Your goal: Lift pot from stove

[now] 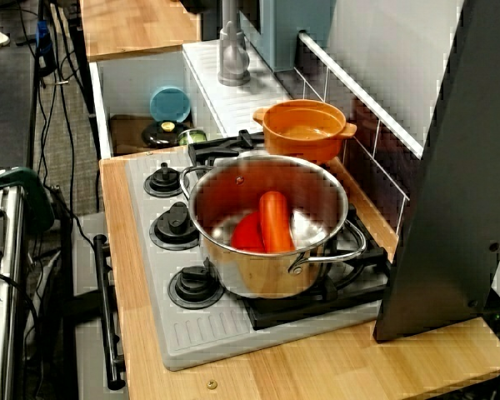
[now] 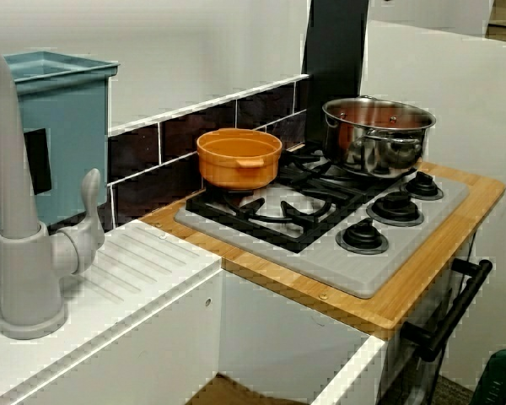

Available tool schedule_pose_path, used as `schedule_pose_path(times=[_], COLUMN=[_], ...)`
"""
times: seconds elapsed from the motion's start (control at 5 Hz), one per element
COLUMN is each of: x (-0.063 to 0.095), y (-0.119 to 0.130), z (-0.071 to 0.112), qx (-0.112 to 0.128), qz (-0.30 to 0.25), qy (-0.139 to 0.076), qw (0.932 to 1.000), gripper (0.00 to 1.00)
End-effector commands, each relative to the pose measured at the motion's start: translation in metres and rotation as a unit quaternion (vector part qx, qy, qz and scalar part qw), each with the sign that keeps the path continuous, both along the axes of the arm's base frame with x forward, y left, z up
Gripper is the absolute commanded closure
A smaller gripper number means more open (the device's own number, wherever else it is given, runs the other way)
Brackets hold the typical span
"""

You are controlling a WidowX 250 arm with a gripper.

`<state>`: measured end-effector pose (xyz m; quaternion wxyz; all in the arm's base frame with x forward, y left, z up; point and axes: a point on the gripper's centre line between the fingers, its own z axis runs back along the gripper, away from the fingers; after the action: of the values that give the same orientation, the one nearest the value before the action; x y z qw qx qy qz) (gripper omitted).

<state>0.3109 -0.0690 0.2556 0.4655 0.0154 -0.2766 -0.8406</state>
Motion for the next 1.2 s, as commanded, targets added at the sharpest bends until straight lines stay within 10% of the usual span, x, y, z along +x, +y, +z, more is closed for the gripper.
schedule_pose_path(times=[0.0,0.6,1.0], x=[0.015,0.022,0.026], y=[0.019,0.045,0.041], z=[0.009,0.000,-0.029], qx=[0.081,0.131,0.129], qz=[0.081,0.300,0.282], qy=[-0.012,-0.057,-0.037], qw=[0.9934,0.9432,0.9501], gripper=[0.00,0.00,0.00])
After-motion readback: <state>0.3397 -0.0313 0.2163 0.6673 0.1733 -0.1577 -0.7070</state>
